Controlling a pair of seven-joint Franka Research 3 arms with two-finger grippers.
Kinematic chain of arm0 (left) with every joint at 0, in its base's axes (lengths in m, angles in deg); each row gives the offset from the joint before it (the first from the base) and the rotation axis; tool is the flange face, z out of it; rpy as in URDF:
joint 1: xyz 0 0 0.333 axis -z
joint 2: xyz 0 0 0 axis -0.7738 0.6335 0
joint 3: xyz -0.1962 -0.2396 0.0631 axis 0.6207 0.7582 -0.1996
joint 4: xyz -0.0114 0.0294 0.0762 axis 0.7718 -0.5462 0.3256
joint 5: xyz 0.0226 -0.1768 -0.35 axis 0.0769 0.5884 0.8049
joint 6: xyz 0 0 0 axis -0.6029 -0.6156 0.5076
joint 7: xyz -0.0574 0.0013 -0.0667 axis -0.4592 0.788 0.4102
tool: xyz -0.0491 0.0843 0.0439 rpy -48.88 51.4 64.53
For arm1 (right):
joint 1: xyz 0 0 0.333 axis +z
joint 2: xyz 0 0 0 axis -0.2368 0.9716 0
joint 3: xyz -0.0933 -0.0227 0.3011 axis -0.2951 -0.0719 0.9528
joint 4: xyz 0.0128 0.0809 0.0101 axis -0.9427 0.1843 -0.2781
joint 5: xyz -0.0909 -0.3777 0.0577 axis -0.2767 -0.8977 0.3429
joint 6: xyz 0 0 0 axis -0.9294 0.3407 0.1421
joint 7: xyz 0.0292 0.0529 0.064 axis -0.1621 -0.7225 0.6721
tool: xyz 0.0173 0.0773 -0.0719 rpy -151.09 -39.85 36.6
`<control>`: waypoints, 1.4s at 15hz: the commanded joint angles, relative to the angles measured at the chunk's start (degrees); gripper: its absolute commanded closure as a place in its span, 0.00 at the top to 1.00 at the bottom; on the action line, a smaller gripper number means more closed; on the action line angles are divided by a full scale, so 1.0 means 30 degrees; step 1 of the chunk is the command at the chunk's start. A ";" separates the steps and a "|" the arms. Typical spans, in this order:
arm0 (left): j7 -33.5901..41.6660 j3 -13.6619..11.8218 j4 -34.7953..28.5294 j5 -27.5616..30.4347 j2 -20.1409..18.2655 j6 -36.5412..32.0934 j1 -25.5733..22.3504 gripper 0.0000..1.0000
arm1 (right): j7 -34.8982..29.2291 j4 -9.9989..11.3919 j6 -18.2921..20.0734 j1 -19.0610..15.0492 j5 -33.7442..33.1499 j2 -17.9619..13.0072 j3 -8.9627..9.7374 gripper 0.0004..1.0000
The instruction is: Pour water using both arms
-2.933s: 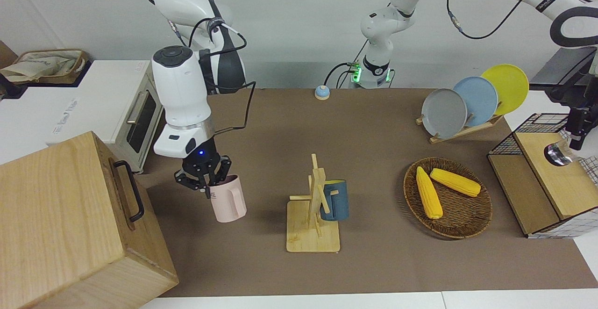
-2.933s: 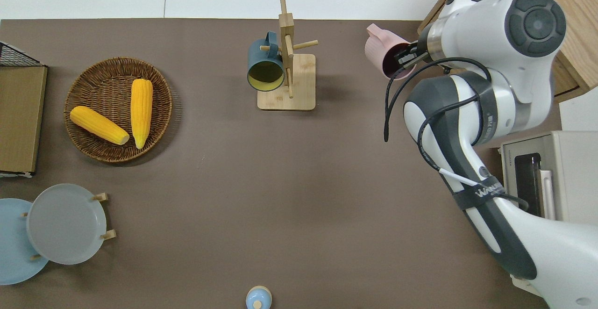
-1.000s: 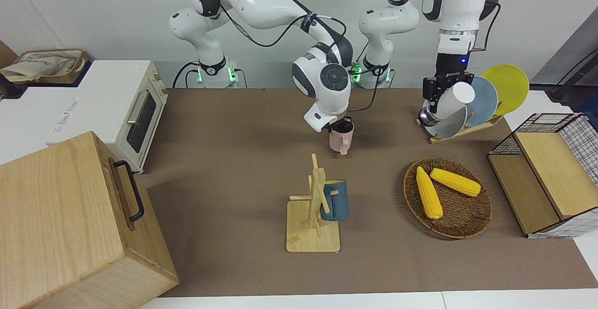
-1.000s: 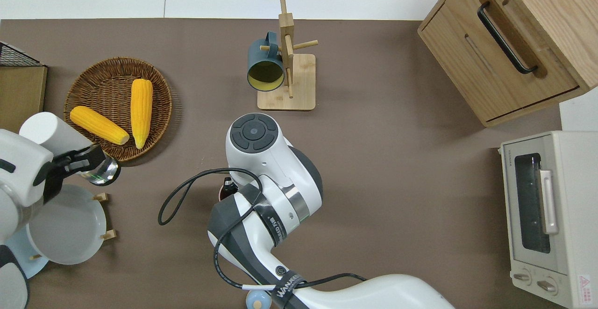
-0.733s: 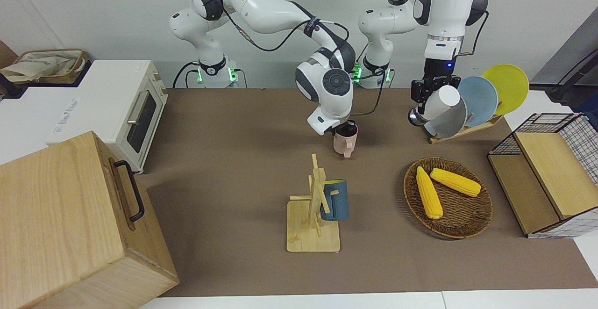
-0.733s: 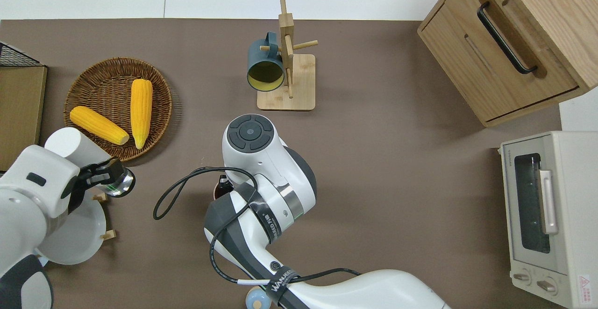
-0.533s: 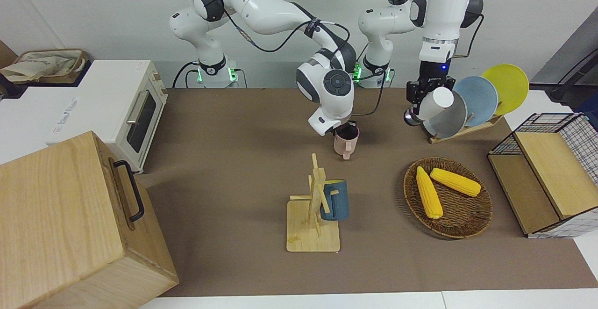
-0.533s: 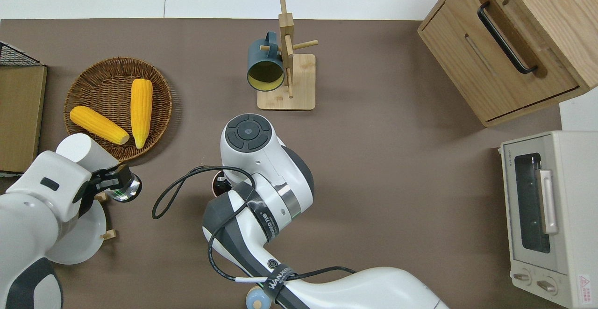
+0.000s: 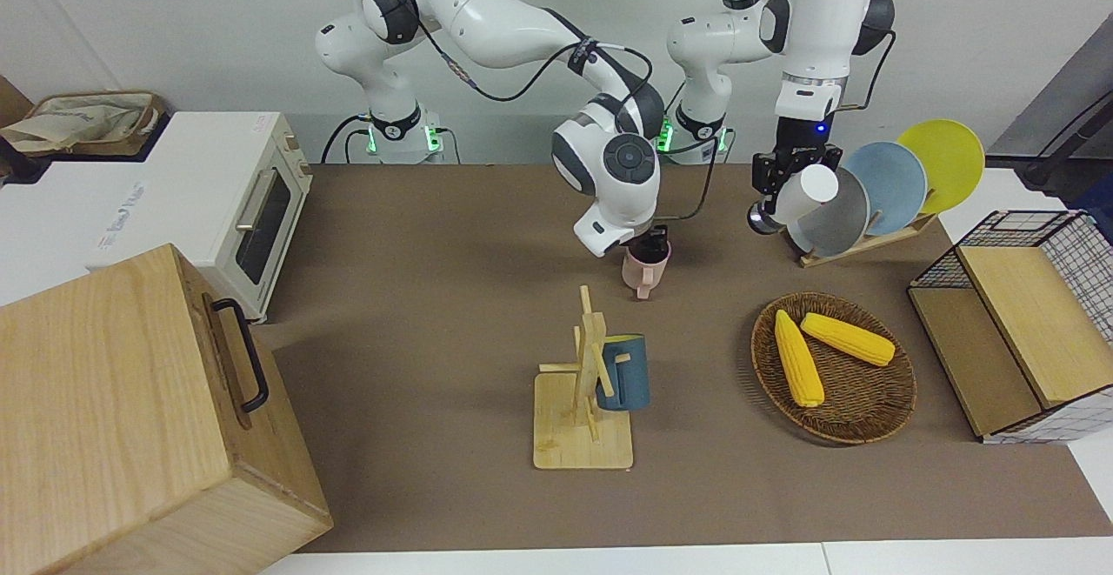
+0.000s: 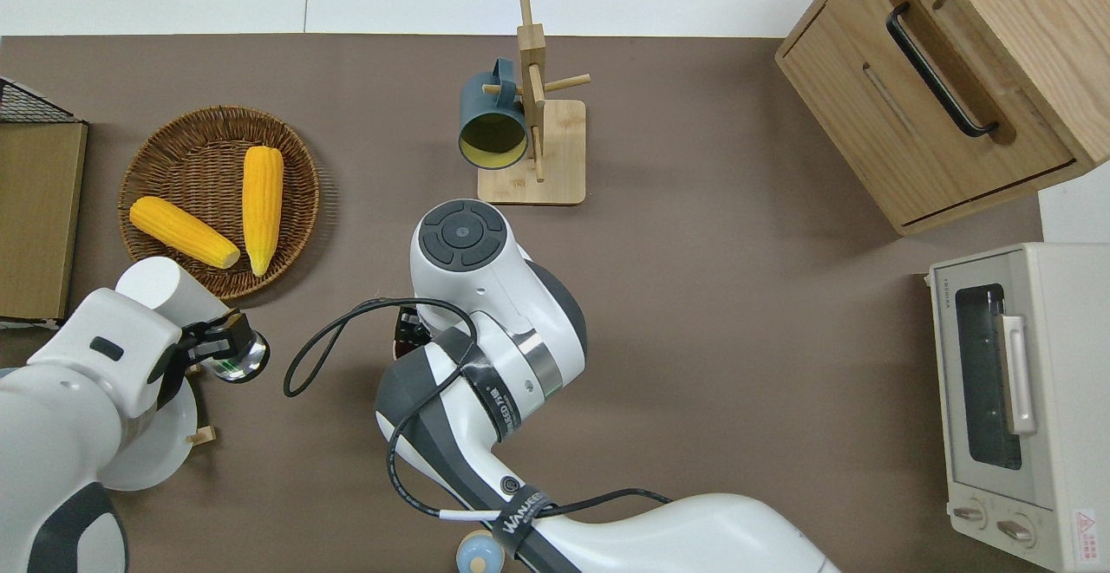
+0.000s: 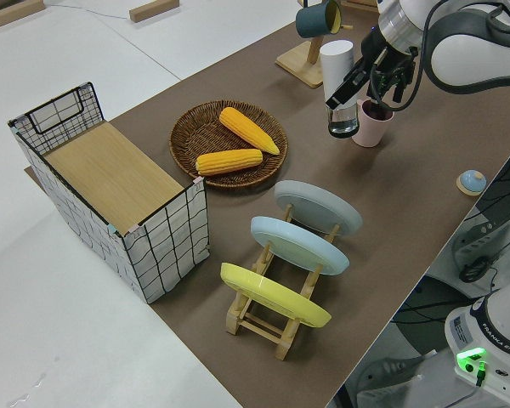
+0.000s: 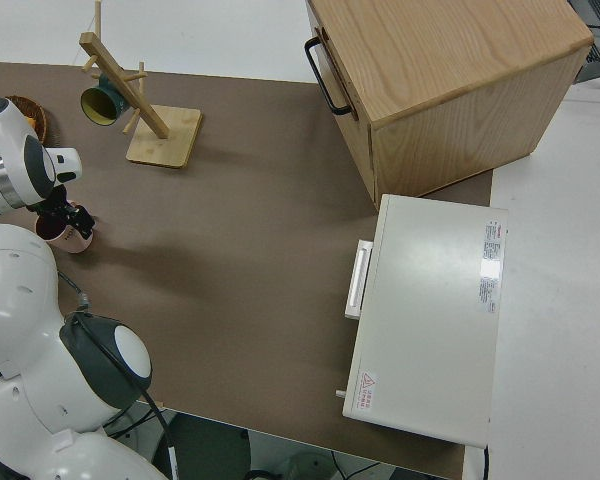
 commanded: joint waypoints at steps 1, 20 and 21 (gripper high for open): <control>-0.0174 -0.0218 -0.0830 0.0298 -0.0815 0.0488 0.1186 0.00 | -0.0419 0.0217 0.2083 -0.0854 0.0093 -0.2273 0.0027 0.99; -0.2871 0.0571 -0.4640 0.2231 -0.3043 0.0254 0.7166 0.00 | 0.8544 0.3526 0.4640 -0.7299 -0.4682 -0.8136 -0.0412 0.99; -0.2871 0.0718 -0.4641 0.2232 -0.2868 0.0167 0.7282 0.00 | 0.8836 0.3731 0.4349 -0.7475 -0.4944 -0.8253 -0.0413 0.99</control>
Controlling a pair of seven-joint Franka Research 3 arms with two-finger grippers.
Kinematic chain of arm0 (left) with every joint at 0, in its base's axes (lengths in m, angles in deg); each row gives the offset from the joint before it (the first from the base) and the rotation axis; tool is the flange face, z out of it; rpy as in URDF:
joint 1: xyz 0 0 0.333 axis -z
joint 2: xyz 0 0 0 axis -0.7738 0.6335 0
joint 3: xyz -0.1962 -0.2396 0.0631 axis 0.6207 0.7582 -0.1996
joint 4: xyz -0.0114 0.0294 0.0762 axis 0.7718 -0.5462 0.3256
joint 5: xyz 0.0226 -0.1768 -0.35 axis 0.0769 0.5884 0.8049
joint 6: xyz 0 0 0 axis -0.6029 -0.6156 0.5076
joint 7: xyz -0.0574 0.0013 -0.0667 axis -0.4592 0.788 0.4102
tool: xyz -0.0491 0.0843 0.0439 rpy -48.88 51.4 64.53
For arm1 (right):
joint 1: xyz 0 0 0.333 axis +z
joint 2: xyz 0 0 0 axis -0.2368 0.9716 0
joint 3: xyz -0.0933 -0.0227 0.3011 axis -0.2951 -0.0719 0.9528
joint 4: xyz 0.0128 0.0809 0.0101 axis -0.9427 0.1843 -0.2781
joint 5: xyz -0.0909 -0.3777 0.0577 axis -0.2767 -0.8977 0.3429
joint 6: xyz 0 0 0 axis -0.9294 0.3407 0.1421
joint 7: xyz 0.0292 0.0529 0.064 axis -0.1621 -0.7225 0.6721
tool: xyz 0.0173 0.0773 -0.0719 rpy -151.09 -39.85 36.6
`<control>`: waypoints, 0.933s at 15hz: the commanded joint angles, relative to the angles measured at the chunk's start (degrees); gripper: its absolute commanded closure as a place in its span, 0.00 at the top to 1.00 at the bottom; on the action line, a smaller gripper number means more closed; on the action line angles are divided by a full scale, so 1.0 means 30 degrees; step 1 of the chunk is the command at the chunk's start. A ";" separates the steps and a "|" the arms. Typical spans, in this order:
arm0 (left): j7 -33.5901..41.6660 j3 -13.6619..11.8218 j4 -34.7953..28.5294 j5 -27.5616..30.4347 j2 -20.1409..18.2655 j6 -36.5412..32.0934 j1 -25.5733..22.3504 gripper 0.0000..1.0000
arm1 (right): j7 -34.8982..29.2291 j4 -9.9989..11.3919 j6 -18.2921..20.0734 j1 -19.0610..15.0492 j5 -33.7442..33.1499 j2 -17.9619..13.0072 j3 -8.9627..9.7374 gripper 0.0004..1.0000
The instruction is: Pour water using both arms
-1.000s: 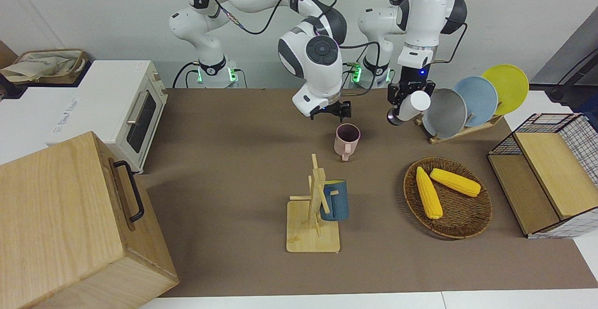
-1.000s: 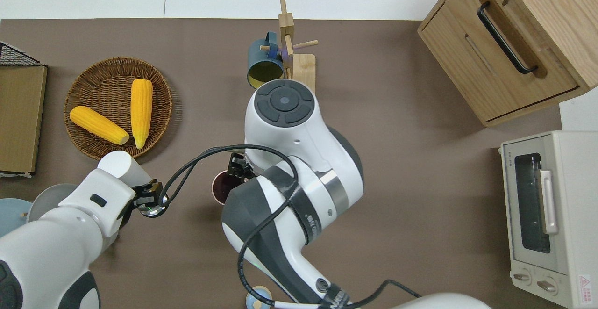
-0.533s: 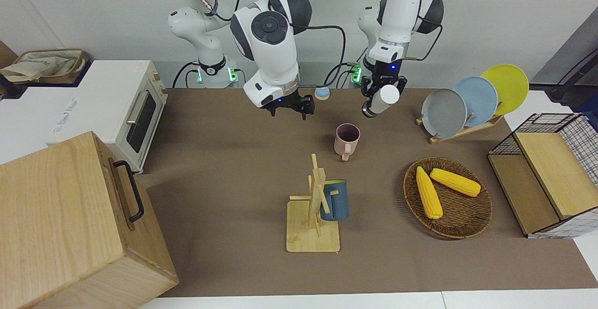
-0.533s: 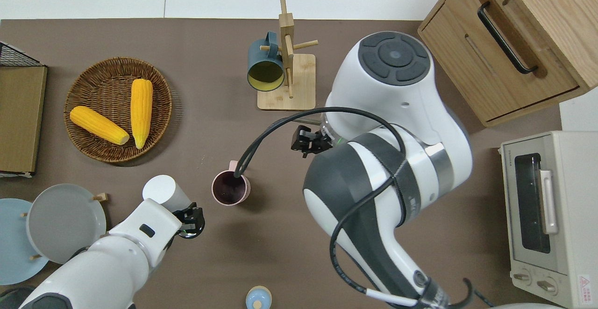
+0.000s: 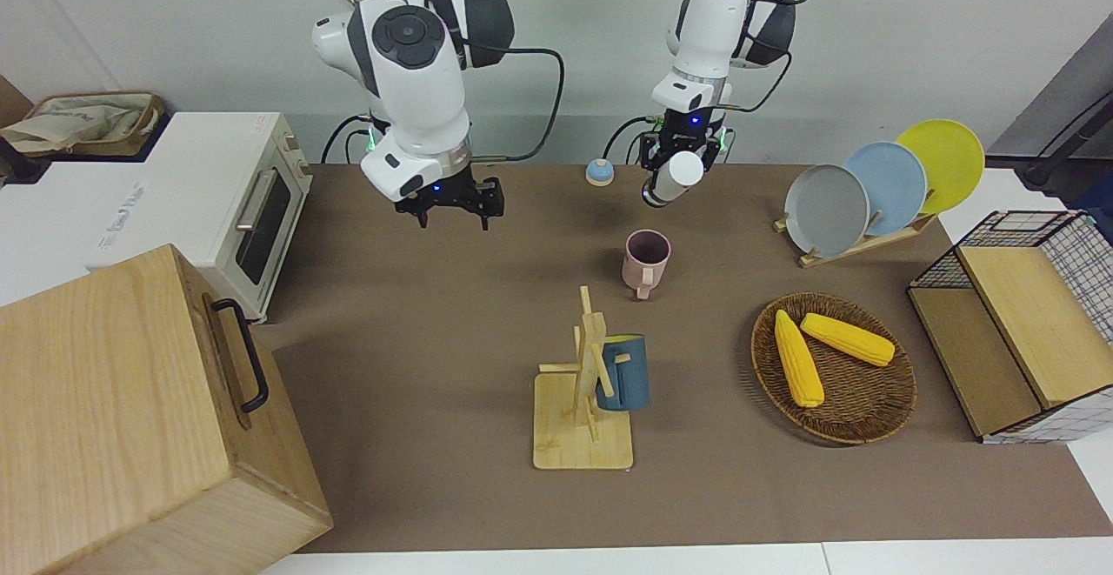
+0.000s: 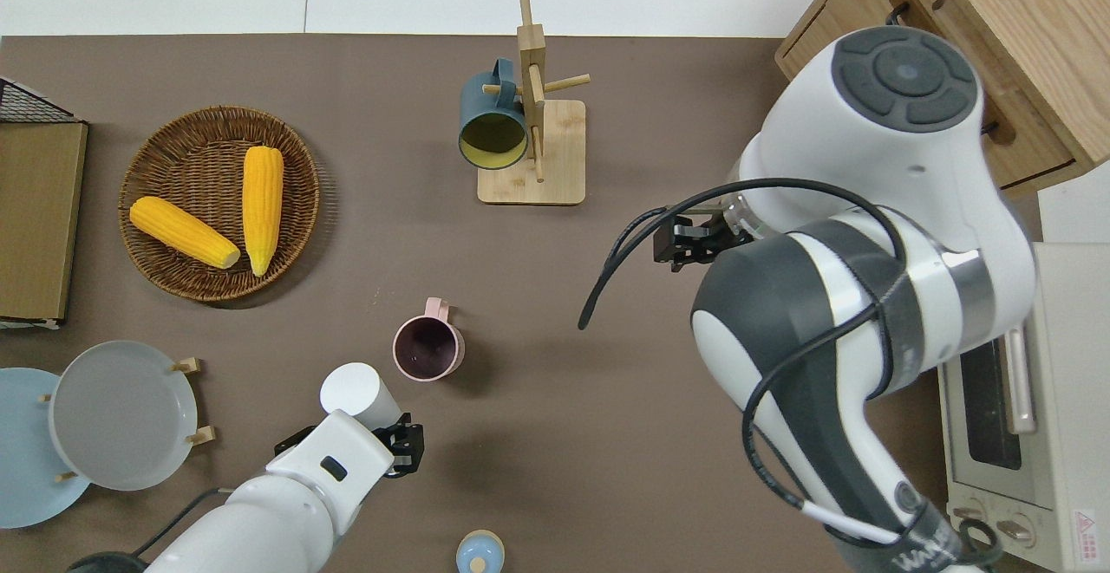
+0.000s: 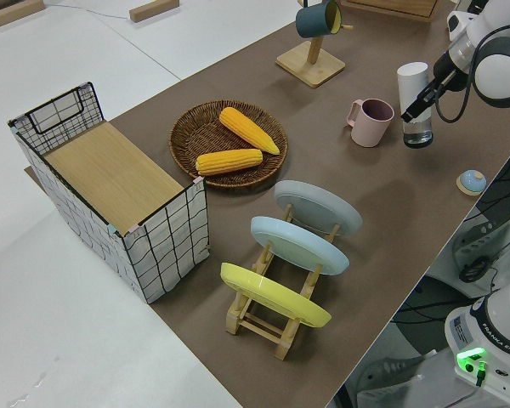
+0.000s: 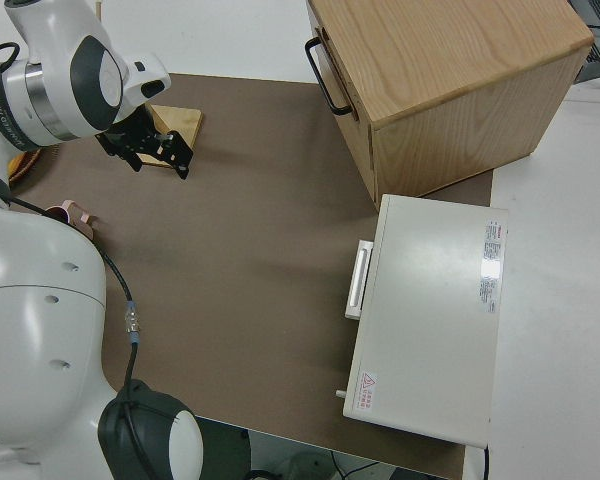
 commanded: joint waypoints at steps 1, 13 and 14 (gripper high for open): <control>-0.0226 0.0247 -0.0375 0.0253 -0.0391 -0.0051 0.0439 0.00 | 0.1633 0.1617 -0.1046 -0.1107 -0.1014 -0.1129 0.0314 0.99; 0.0330 0.0657 0.2196 0.0194 0.3561 -0.2301 0.0528 0.00 | 0.6381 0.3818 -0.3246 -0.4418 -0.1076 -0.2830 0.0344 0.99; 0.0447 0.0628 0.2783 0.0194 0.4058 -0.3004 0.0470 0.00 | 0.6934 0.3818 -0.3217 -0.4623 -0.1076 -0.2888 0.0344 0.99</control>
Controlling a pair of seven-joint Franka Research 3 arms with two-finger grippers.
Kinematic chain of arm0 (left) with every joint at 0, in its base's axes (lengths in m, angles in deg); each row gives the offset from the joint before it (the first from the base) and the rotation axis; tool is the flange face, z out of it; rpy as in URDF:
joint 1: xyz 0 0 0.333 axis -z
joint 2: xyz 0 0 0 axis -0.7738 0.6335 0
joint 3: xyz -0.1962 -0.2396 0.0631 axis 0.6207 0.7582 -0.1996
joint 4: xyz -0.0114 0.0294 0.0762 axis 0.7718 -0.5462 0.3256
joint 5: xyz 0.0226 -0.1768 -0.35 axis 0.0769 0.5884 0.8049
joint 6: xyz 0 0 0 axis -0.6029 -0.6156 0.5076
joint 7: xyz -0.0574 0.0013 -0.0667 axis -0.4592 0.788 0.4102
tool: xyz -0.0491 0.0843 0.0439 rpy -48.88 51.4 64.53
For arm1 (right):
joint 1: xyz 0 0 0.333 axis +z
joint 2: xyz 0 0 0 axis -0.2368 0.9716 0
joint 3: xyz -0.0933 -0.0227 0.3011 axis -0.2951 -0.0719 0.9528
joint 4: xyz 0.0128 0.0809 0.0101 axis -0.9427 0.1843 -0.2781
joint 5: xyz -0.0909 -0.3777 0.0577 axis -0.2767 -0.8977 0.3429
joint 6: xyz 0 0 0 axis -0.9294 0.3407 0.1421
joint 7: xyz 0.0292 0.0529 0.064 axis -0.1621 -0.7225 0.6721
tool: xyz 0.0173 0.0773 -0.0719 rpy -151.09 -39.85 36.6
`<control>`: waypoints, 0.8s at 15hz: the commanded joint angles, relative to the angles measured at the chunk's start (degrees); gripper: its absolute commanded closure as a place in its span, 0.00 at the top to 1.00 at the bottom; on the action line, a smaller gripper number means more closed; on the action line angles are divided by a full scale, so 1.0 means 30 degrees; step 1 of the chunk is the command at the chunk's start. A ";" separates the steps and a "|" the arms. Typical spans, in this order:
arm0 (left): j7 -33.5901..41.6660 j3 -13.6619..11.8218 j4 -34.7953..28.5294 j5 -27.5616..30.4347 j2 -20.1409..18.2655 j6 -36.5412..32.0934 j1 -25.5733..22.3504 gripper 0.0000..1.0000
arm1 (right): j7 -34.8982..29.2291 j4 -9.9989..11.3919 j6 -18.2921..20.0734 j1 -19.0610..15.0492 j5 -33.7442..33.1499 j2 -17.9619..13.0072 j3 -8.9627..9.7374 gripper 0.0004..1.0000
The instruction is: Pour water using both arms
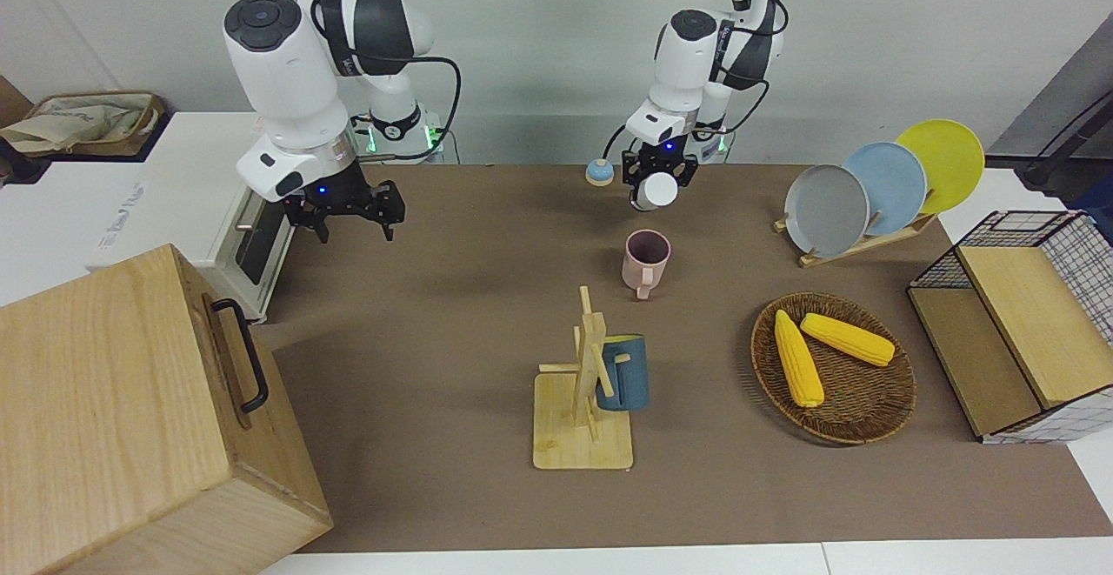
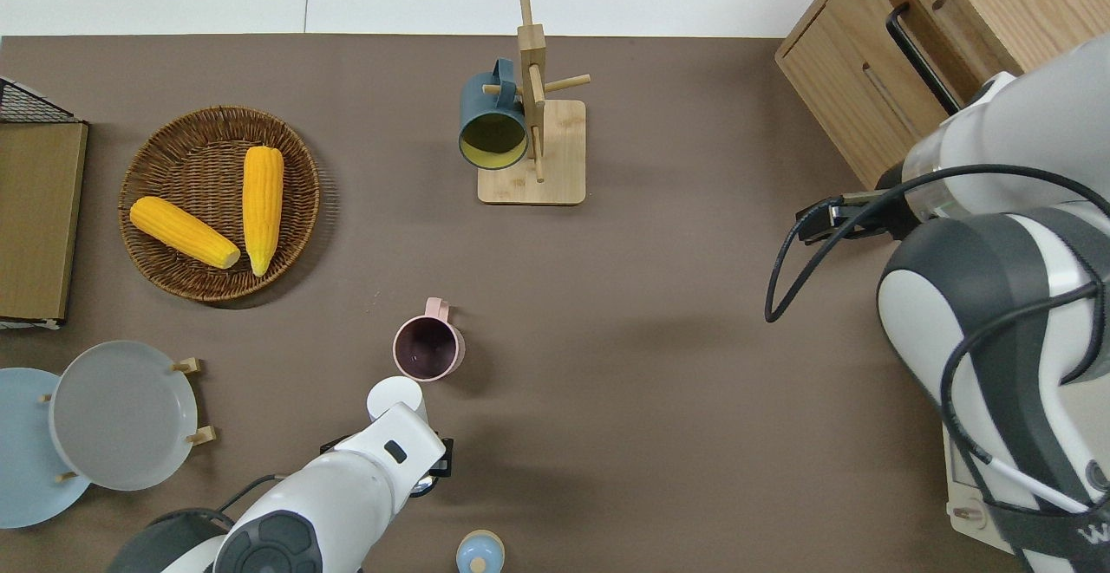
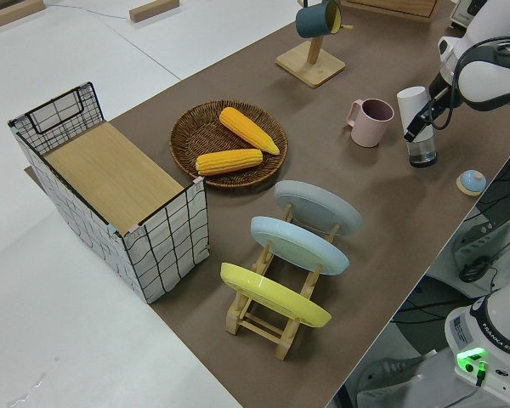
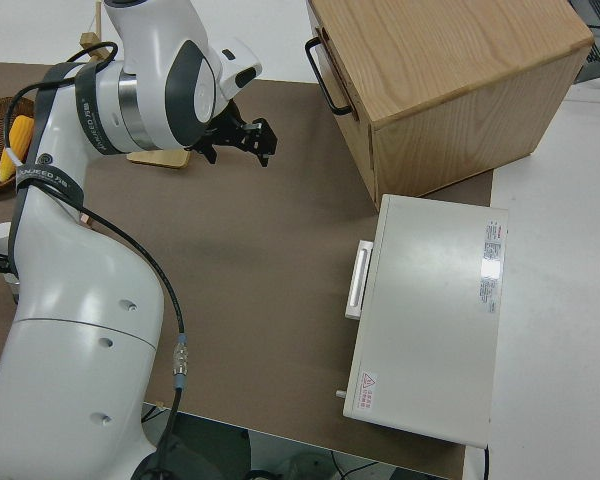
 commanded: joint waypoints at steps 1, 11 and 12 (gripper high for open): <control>0.0577 -0.0217 0.2812 0.0176 0.1713 -0.2710 0.0036 0.00 | 0.1983 0.0742 -0.0530 -0.1064 -0.0081 -0.0670 0.0333 0.99; 0.1399 -0.0393 0.3752 0.0176 0.2682 -0.4003 -0.0287 0.00 | 0.2312 -0.0780 -0.0178 -0.1477 0.0183 -0.0524 0.0333 0.99; 0.1399 -0.0422 0.4015 0.0176 0.3002 -0.4237 -0.0287 0.00 | 0.2312 -0.1043 -0.0178 -0.1448 0.0183 -0.0553 0.0333 0.99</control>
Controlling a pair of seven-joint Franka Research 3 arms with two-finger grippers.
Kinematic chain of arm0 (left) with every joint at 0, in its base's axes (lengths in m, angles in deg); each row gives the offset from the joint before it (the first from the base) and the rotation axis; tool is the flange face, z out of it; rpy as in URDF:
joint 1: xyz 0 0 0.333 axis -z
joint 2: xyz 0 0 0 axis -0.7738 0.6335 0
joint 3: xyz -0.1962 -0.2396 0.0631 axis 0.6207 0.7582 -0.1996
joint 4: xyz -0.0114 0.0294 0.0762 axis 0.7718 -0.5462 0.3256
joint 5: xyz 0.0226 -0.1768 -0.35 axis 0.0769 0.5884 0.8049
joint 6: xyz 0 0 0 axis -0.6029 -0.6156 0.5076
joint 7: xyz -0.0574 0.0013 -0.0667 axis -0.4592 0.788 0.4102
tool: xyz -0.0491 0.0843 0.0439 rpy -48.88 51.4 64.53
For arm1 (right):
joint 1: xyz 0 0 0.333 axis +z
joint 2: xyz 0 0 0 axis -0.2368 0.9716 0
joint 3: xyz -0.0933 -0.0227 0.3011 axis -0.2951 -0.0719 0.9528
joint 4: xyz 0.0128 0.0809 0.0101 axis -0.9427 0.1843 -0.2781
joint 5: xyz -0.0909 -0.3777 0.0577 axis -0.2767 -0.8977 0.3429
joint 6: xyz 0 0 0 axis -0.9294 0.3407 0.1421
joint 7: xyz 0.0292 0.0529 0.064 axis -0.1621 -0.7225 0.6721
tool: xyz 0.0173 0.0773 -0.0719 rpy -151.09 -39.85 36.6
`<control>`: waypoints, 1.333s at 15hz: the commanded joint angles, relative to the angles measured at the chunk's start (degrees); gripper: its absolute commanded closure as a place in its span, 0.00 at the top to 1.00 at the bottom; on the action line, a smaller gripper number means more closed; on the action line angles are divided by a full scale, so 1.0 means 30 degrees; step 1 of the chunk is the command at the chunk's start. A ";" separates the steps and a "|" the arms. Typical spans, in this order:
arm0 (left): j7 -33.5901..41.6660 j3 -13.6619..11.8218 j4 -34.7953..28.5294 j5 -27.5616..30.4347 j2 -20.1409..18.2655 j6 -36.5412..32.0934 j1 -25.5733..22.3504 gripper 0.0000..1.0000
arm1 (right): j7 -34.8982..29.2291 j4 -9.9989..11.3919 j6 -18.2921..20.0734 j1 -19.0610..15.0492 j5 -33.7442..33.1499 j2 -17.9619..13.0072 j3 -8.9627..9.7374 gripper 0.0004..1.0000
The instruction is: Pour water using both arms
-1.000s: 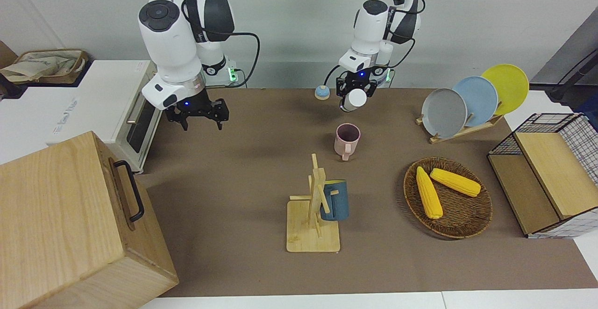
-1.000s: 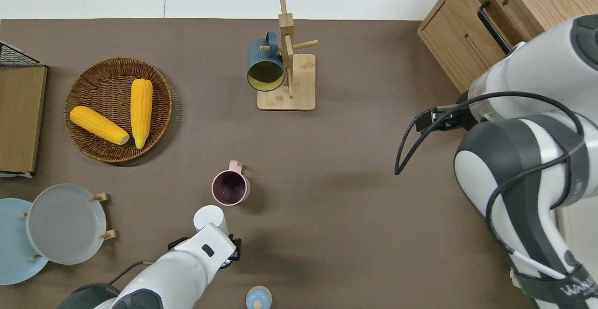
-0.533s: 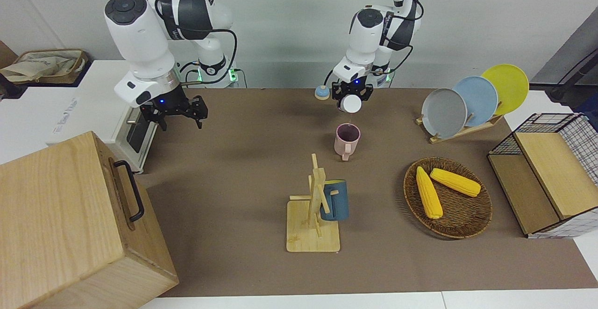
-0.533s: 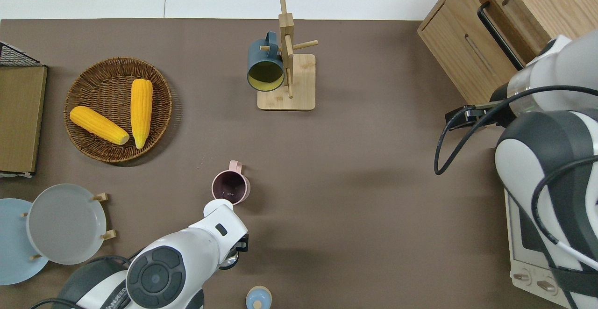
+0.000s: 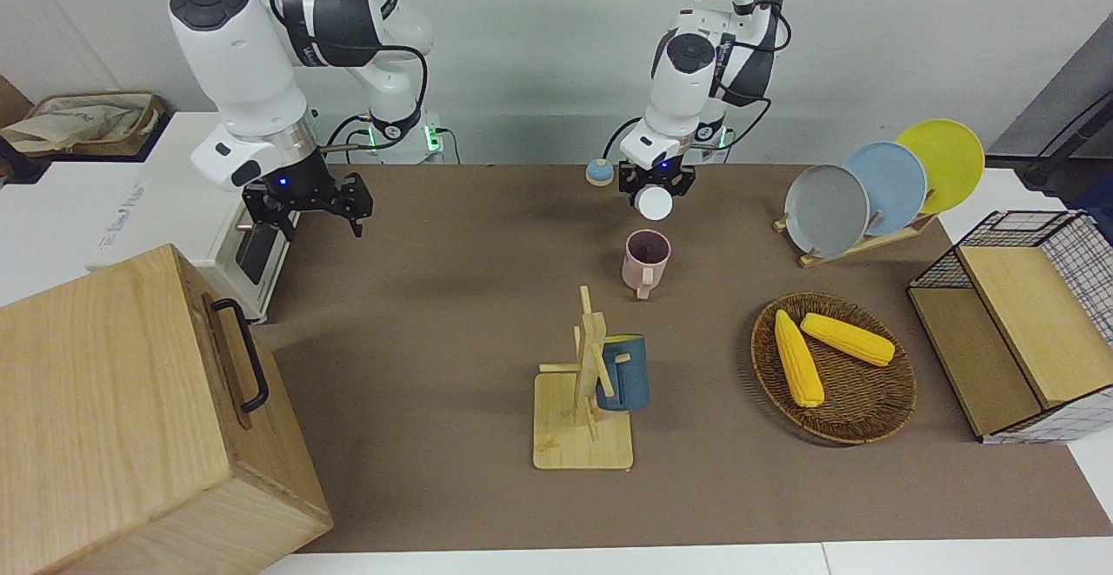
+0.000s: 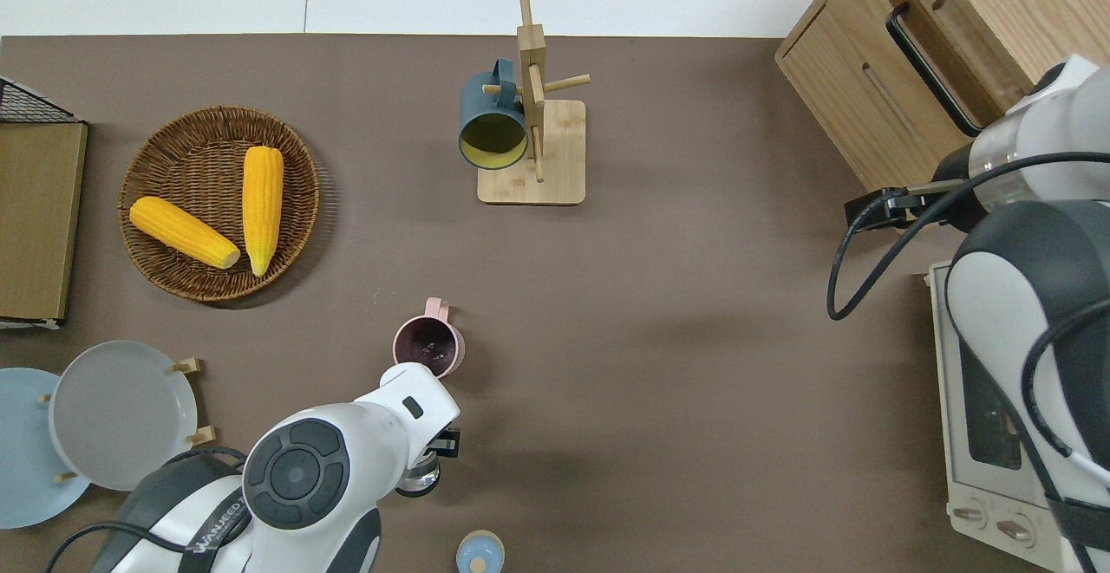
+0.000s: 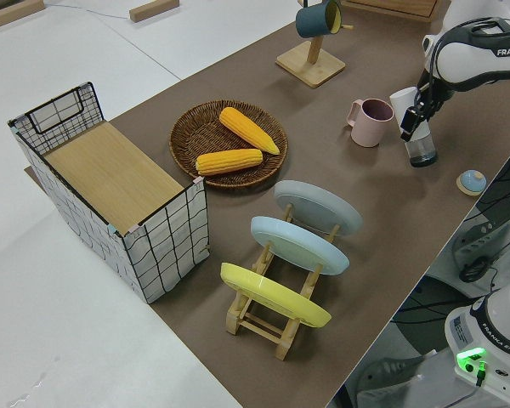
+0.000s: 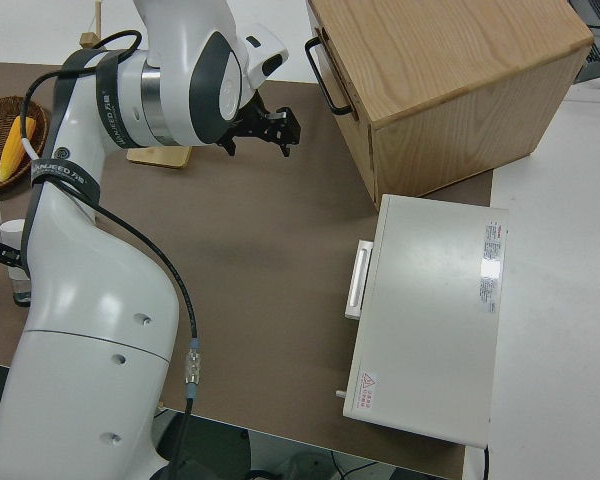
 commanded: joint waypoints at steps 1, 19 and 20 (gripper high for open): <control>0.0402 -0.0003 0.1580 0.0118 0.0574 -0.1610 -0.0198 0.00 | 0.0483 -0.0687 -0.0095 -0.0235 0.0163 -0.0298 0.0298 0.99; 0.0783 -0.0295 0.4542 0.0001 0.2100 -0.5159 -0.0491 0.00 | 0.0483 -0.1772 -0.0124 -0.0293 0.0163 -0.0444 0.0415 0.99; 0.0783 -0.0295 0.4542 0.0001 0.2100 -0.5159 -0.0491 0.00 | 0.0483 -0.1801 -0.0124 -0.0293 0.0163 -0.0444 0.0415 0.99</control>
